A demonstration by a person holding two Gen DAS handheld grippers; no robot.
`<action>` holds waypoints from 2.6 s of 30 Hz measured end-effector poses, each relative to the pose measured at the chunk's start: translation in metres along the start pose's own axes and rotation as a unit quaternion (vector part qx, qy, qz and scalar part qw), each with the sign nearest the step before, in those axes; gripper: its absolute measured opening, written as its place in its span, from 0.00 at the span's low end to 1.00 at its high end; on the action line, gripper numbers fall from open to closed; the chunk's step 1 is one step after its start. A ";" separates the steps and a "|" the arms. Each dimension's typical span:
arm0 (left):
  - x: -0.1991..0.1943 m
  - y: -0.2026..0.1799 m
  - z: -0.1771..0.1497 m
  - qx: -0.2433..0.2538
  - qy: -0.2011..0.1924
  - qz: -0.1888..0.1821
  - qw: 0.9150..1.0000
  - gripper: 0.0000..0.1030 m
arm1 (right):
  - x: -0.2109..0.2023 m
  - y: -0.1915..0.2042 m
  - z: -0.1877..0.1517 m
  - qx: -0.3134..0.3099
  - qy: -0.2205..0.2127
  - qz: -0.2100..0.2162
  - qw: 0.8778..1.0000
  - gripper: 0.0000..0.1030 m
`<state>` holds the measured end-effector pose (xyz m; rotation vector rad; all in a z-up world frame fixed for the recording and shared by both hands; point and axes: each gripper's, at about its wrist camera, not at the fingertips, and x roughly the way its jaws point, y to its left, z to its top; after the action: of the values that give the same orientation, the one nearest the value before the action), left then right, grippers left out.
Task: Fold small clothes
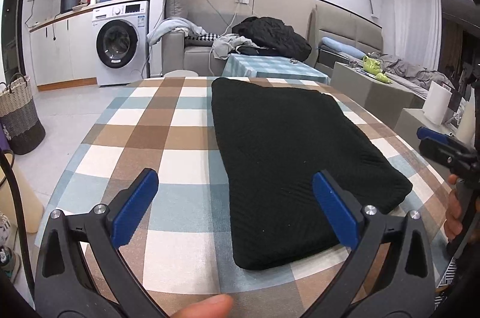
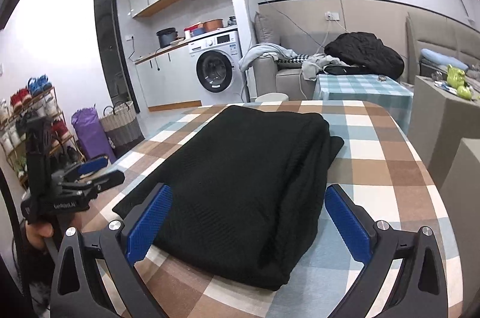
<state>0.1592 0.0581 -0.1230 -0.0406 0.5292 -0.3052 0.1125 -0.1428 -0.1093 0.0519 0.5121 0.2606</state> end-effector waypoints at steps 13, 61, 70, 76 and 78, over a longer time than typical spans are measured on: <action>-0.007 -0.007 -0.001 0.017 -0.019 0.004 1.000 0.99 | 0.000 0.002 -0.009 -0.004 -0.025 -0.004 1.000 1.00; -0.008 -0.009 -0.002 0.014 -0.015 0.003 1.000 0.99 | -0.006 -0.004 -0.011 0.005 -0.037 -0.003 0.999 1.00; -0.008 -0.008 -0.002 0.014 -0.016 0.003 1.000 0.99 | -0.007 -0.003 -0.011 0.005 -0.037 -0.003 0.999 1.00; -0.008 -0.008 -0.002 0.014 -0.016 0.003 1.000 0.99 | -0.007 -0.003 -0.011 0.004 -0.037 -0.002 0.999 1.00; -0.008 -0.008 -0.002 0.014 -0.016 0.003 1.000 0.99 | -0.007 -0.003 -0.011 0.004 -0.037 -0.002 0.999 1.00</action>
<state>0.1495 0.0525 -0.1196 -0.0165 0.4934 -0.3053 0.1022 -0.1477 -0.1160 0.0685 0.4403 0.2513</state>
